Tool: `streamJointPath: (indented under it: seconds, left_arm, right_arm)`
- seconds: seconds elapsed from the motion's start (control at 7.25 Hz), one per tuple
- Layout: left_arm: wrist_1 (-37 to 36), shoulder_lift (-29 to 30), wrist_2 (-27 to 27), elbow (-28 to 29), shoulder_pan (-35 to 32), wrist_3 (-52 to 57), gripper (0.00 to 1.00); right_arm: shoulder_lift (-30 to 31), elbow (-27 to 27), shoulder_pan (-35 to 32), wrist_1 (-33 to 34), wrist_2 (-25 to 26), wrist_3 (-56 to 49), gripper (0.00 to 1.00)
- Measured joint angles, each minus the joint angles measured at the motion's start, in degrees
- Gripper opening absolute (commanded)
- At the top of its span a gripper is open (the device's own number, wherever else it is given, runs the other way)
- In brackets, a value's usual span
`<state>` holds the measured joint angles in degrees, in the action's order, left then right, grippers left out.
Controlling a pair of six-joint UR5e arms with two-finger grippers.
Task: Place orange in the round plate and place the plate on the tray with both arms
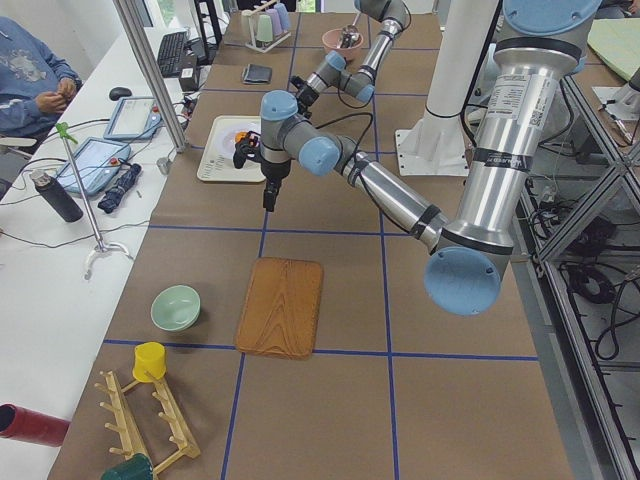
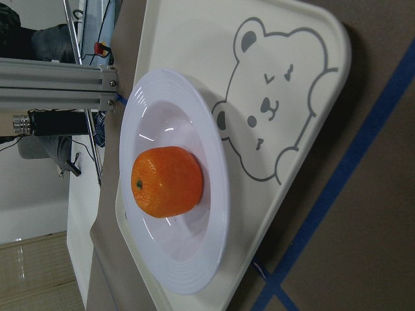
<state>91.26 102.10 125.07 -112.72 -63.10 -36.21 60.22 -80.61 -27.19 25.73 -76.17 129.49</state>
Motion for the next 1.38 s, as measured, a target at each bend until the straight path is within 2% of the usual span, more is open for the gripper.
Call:
streamJointPath:
  seconds: [0.28, 0.41, 0.69, 1.1, 1.38]
  left_arm:
    - [0.01, -0.04, -0.02, -0.04, -0.14, 0.43, 0.98]
    - [0.04, -0.03, -0.11, -0.03, -0.38, 1.26, 0.98]
    - [0.11, -1.34, -0.3, -0.27, -1.64, 4.9, 0.98]
    - [0.17, -5.36, -0.57, -0.26, -4.76, 15.19, 0.98]
    - [0.21, -9.08, -0.57, 0.25, -7.61, 23.83, 0.98]
  right_arm:
    - [8.59, -9.14, 1.9, 1.54, -1.39, -15.49, 1.0]
    - [11.46, -10.87, 1.64, 1.79, -4.25, -25.68, 1.0]
    - [14.6, -11.69, -3.32, 4.57, -14.74, -43.55, 1.0]
    - [16.98, -12.06, -18.6, 13.81, -35.24, -66.84, 1.0]
    - [20.68, -13.1, -28.69, 20.99, -45.89, -82.57, 1.0]
